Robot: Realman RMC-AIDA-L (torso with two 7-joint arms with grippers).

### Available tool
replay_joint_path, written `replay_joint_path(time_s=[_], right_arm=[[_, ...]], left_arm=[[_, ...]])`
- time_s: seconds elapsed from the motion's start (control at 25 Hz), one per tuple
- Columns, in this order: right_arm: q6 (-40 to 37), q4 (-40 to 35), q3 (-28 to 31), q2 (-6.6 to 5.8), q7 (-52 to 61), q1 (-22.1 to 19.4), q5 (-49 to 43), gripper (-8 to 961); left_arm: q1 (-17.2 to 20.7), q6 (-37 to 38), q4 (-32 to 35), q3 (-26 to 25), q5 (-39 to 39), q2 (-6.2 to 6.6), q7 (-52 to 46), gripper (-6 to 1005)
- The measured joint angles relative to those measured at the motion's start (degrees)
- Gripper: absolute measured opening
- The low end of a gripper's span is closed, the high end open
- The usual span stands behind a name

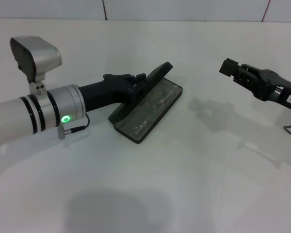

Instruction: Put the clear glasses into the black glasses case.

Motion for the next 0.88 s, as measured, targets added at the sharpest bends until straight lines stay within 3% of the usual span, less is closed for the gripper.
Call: replay_joint_path(time_s=[0.48,0.64,0.88], right_arm=[[1.77,0.04,0.72,-0.01,0.1,0.78,-0.19,173],[1.56,-0.07,0.78,-0.37,0.16,0.78,-0.22,173],[1.24,-0.03,1.5,-0.47,0.0,1.16,-0.26,173]], left_arm=[[-0.12,0.53,-4.22,-0.01,0.34,-0.25,2.4,218],[0.95,11.19,-0.63,-0.23,-1.34,0.16,2.53,219],[7.11,30.58,11.41,0.09,-7.52,0.37,2.5,219]])
